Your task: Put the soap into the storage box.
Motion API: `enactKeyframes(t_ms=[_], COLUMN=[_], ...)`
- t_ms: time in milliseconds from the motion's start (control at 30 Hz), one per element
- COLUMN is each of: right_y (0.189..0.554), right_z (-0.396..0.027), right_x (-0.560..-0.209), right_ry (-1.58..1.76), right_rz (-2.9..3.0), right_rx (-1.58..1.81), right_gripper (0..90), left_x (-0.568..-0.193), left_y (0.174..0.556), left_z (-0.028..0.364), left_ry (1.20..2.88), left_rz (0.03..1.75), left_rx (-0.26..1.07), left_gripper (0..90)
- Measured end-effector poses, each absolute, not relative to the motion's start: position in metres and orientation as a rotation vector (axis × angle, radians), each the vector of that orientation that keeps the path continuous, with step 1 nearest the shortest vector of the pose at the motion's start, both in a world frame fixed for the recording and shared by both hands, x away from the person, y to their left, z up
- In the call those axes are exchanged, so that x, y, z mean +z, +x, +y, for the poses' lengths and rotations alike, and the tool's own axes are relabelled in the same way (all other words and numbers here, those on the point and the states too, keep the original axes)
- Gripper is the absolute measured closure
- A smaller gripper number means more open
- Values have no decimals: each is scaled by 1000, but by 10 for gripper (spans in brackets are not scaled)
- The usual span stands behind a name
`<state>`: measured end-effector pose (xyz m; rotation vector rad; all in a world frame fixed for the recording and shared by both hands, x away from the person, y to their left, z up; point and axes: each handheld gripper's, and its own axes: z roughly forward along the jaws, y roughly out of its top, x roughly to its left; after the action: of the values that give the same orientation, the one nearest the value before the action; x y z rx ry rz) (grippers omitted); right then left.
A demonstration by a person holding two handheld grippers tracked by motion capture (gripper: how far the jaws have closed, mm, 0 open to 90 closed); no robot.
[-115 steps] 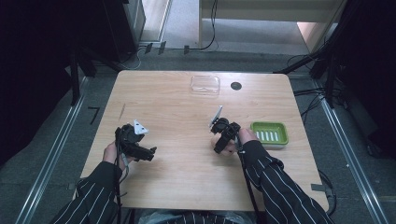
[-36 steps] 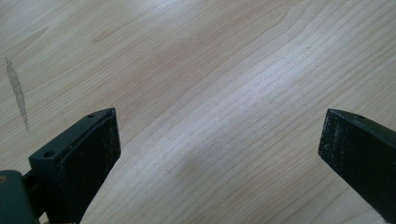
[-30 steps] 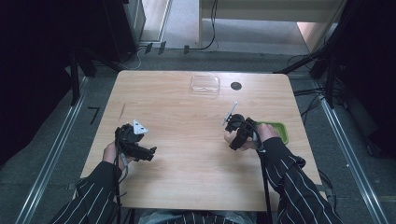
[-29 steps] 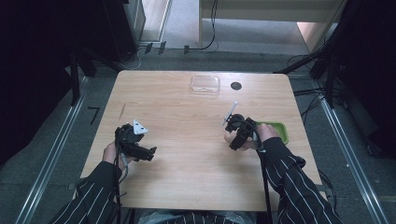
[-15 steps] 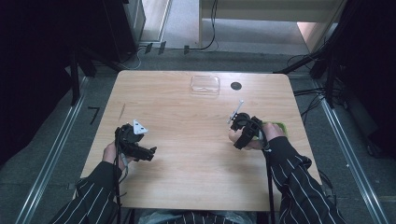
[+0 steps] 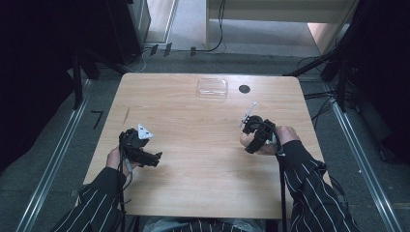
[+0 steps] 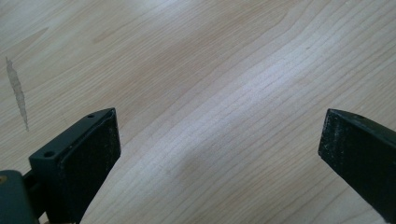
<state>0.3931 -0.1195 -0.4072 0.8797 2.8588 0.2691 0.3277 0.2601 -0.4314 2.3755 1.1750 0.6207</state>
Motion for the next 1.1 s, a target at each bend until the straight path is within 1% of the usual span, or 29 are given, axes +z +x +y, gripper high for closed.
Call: enactKeyframes(t_ms=[1100], right_y=[400], right_z=[-147], right_x=[-401], right_ry=[922], right_rz=[2839], right_rx=[268], right_gripper=[335], left_x=[-432], left_y=[328], left_z=[260], left_ry=[2376], left_rz=[1177], left_rx=[620], left_gripper=[0])
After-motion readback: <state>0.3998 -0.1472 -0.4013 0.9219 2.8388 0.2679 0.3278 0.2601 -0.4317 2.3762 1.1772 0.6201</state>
